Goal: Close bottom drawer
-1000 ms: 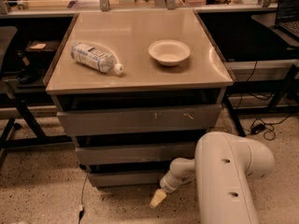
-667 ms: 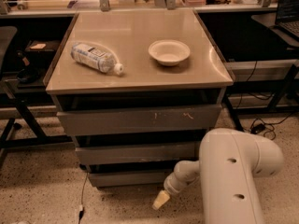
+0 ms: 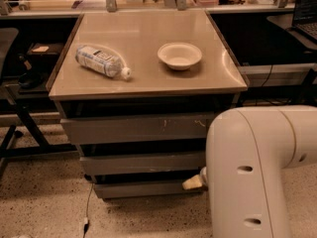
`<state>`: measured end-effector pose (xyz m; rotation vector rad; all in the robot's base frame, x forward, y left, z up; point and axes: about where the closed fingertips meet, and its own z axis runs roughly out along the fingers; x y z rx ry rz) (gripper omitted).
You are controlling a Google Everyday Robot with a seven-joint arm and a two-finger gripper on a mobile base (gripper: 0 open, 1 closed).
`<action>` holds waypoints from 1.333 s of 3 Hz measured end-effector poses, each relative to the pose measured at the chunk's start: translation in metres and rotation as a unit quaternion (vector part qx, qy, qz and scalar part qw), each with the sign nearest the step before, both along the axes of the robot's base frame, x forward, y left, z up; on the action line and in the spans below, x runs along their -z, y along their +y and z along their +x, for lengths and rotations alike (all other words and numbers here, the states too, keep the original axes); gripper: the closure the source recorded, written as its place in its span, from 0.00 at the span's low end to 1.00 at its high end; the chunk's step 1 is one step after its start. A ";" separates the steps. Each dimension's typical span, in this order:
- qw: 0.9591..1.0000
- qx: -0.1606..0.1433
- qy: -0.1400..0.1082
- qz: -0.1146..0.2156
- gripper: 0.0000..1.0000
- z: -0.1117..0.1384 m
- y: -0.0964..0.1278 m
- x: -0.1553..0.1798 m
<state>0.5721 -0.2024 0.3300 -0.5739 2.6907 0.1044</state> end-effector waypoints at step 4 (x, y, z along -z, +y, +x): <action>0.957 0.288 -0.022 -0.020 0.00 -0.029 -0.148 -0.051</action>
Offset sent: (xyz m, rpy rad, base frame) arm 0.0030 -0.0264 0.0385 0.0105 -0.0632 -0.1761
